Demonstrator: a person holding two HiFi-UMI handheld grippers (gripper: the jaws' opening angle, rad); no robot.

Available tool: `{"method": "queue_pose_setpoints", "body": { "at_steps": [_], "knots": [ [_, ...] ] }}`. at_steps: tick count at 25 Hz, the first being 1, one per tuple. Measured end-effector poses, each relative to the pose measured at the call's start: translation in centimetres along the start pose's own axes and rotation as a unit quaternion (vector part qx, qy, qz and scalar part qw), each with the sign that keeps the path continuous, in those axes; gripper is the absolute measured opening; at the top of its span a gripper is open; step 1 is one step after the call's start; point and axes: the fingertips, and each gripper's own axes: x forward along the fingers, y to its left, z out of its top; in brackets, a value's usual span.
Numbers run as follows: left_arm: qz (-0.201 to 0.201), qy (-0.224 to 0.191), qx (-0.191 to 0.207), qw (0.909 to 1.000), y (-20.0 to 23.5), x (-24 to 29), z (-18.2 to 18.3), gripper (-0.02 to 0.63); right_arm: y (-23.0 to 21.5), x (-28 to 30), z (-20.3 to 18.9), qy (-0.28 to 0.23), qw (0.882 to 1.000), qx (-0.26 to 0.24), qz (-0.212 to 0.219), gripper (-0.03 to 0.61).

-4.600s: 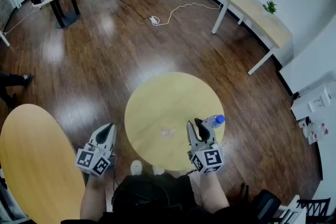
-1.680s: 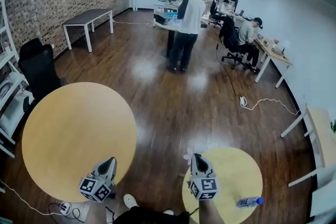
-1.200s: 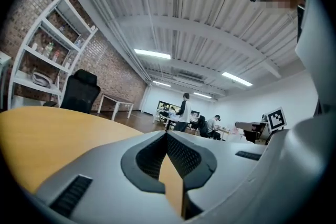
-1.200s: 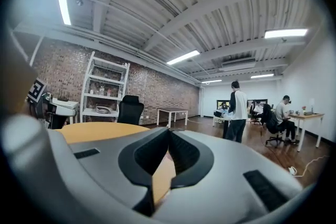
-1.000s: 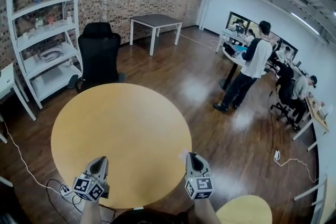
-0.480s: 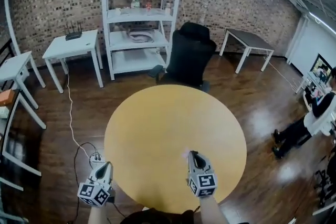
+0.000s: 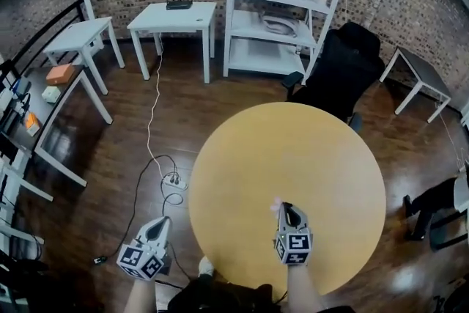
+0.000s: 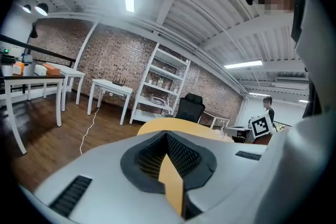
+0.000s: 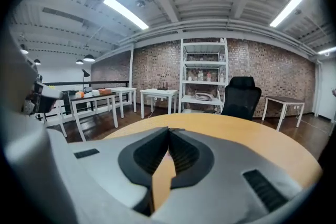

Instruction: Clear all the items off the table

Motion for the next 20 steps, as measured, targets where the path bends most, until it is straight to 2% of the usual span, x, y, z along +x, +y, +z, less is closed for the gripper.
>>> {"method": "queue_pose_setpoints", "body": {
  "at_steps": [6, 11, 14, 19, 20],
  "knots": [
    [0.023, 0.024, -0.003, 0.9994, 2.7, 0.1, -2.2, -0.008, 0.5, 2.7, -4.2, 0.048, 0.999, 0.006, -0.009, 0.005],
    [-0.01, 0.065, -0.001, 0.9978, 1.3, 3.6, -4.3, -0.008, -0.3, 3.7, -7.6, 0.103, 0.994, -0.002, -0.028, 0.005],
    [-0.026, 0.074, -0.024, 0.9966, 0.3, 4.7, -5.2, -0.009, -0.3, 3.6, -9.6, 0.129, 0.991, -0.005, -0.036, 0.006],
    [-0.018, 0.091, -0.041, 0.9948, 1.3, 4.0, -6.4, -0.008, 0.4, 3.6, -11.6, 0.155, 0.987, -0.001, -0.041, 0.011],
    [-0.014, 0.094, -0.043, 0.9946, 1.7, 3.7, -6.6, -0.008, 0.6, 3.7, -12.0, 0.163, 0.986, 0.002, -0.039, 0.03]
  ]
}}
